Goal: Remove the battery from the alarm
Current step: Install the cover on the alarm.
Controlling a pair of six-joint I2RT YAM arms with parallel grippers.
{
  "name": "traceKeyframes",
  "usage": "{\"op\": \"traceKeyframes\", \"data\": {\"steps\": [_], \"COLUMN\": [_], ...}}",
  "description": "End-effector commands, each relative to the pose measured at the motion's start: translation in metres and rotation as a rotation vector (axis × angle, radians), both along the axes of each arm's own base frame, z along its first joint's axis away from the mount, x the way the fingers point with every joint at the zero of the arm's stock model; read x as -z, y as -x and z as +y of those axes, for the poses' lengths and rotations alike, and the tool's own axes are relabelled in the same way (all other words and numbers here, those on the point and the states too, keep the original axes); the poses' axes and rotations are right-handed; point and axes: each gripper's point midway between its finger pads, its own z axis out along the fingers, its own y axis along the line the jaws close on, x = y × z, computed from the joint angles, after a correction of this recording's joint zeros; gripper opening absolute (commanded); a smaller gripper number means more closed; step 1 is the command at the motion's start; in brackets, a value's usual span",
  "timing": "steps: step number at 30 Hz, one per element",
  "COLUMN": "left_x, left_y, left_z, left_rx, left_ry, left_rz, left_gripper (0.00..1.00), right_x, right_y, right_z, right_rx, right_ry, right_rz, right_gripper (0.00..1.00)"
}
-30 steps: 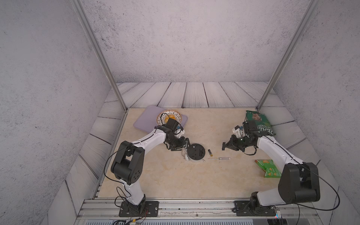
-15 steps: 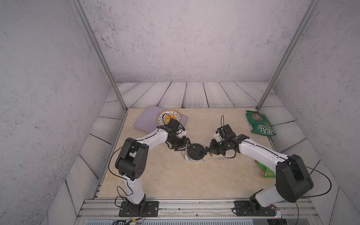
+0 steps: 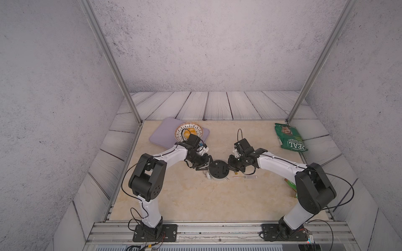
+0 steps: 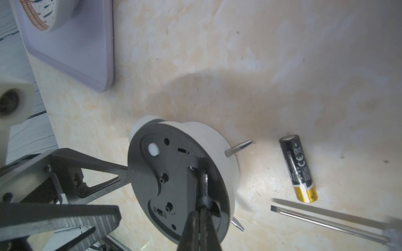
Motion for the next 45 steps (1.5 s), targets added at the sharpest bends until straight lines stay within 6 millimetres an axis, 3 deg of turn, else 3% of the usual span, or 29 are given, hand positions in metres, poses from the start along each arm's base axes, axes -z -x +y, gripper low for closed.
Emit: {"op": "traceKeyframes", "data": {"steps": [1,18,35,45], "left_x": [0.004,0.006,0.006,0.005], "left_y": [0.003,0.006,0.008,0.009], "left_z": [-0.002,-0.004,-0.004,-0.006], "left_rx": [0.0,0.006,0.008,0.011], "left_ry": [0.023,0.018,0.015,0.018], "left_rz": [0.029,0.036,0.038,0.036], "left_gripper": [0.64,0.64,0.64,0.64], "right_x": [0.005,0.01,-0.001,0.002], "right_y": [-0.002,0.0,0.006,0.008], "right_z": [-0.001,0.005,0.008,0.011], "right_rx": [0.019,-0.017,-0.045,-0.027], "right_ry": [0.03,0.017,-0.022,-0.058], "right_rz": [0.008,0.033,0.036,0.048], "right_gripper": [0.0,0.0,0.0,0.0]}}
